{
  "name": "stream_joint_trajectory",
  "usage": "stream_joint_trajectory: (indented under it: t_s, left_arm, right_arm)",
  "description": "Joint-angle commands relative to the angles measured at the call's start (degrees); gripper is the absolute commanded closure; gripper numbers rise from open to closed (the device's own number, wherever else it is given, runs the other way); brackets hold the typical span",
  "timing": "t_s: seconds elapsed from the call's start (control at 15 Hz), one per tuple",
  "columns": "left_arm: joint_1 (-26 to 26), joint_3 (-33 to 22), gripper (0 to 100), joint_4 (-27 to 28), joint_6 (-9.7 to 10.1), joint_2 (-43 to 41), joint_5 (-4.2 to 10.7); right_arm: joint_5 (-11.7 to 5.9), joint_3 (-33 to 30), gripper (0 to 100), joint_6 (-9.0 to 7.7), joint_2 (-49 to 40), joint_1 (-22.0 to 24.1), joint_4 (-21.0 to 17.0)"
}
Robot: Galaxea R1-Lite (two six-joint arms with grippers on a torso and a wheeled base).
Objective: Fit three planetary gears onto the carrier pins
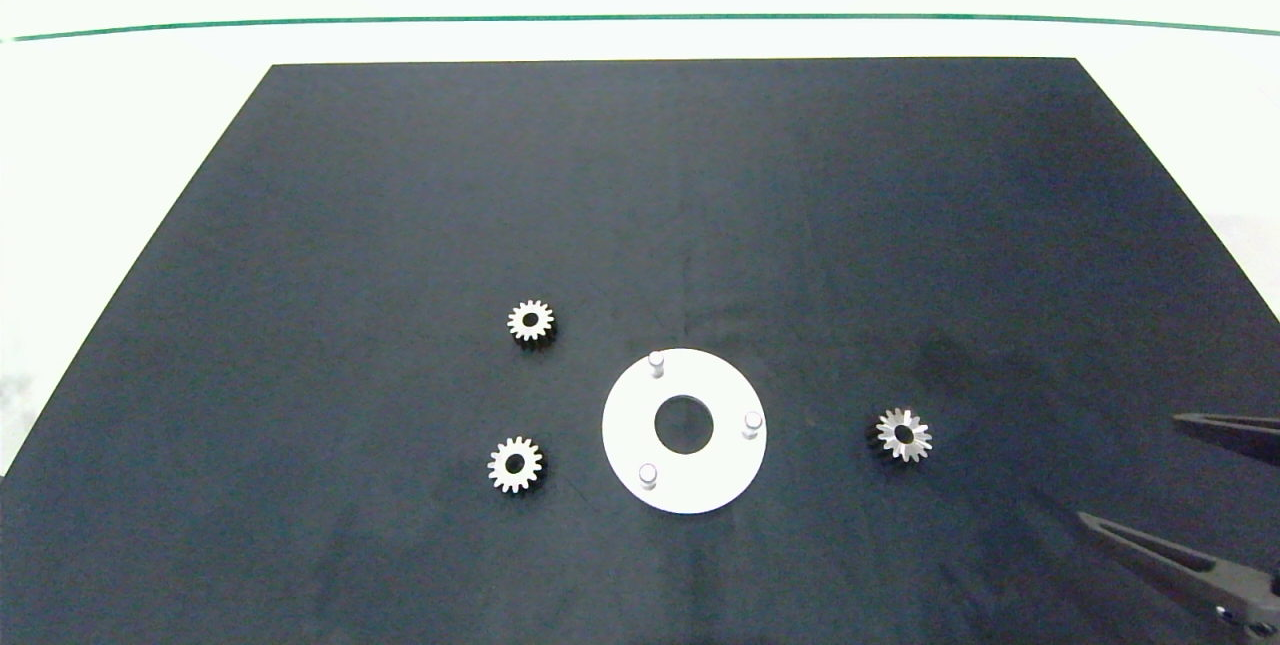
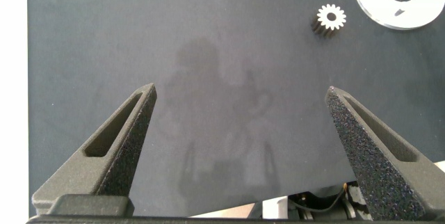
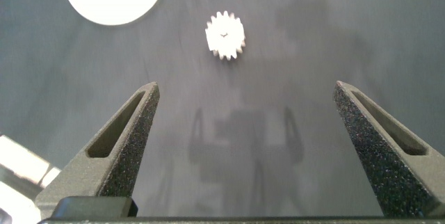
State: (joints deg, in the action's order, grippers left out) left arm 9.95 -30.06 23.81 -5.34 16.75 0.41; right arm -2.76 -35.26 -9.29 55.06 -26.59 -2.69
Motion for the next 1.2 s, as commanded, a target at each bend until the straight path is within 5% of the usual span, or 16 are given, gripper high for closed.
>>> stream_joint_trajectory:
  t_s: [0.07,0.4,1.2]
  left_arm:
    - [0.0,-0.3,0,0.1,-0.02,-0.1,0.02]
    - [0.0,-0.7,0,0.1,-0.02,-0.1,0.02]
    - [0.0,-2.0,0,0.2,-0.02,-0.2,0.02]
  right_arm:
    - [-0.58,3.8,0,0.15,7.0,-2.1,6.2]
    - [-0.85,6.8,0,0.32,15.9,-1.9,19.0]
    - [-1.29,4.7,0,2.35,28.3,-0.9,25.7]
